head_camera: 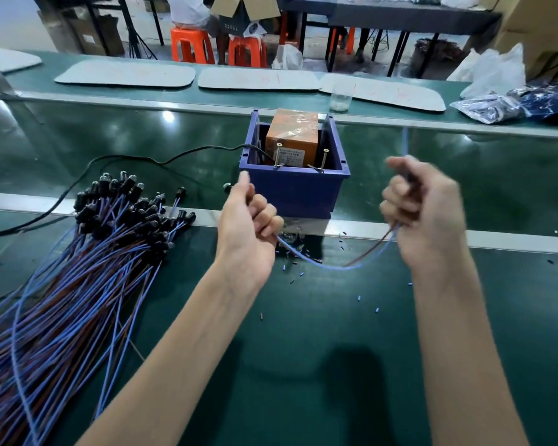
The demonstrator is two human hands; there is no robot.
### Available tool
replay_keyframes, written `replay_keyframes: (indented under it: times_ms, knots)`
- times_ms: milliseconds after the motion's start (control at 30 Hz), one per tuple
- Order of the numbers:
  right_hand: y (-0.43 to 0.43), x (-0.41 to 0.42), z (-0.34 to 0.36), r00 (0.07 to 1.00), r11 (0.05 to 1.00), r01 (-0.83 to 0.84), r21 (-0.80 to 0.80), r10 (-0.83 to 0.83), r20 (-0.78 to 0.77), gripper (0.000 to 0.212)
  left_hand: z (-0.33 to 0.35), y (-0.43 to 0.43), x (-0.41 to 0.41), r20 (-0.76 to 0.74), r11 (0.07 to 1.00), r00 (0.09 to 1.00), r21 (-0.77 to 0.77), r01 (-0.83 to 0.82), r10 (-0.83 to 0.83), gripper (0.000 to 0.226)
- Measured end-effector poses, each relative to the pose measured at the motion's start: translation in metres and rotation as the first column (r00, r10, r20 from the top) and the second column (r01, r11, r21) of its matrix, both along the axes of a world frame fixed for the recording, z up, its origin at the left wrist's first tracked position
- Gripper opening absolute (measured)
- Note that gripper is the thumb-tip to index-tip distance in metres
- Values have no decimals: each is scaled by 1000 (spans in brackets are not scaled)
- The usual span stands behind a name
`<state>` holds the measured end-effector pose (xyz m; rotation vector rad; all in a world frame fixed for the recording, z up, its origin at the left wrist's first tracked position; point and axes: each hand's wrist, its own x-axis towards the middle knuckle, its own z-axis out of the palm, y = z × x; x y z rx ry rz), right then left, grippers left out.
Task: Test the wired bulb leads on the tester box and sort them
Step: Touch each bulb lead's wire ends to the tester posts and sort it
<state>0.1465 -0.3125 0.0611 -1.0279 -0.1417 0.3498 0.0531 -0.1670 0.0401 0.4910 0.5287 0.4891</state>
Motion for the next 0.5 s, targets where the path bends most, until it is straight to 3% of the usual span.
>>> replay_keyframes:
  times_ms: [133,300,400,500]
  knots:
    - [38,-21,-18,985,957,-68,-282,109,133,29,-4,-12,13,58,985,984,-38,171,-169,35]
    - [47,-33,-45,987,914,-44,-404,101,121,25,-24,-31,20,-12,976,980,81,201,-201,32]
    - [29,-30,-61,947,727,4,-686,219,236,14,-40,-50,16,-75,967,981,171,188,-178,32]
    - [3,-15,-69,903,472,37,-881,362,232,18,-52,-67,16,-221,939,955,236,250,-199,24]
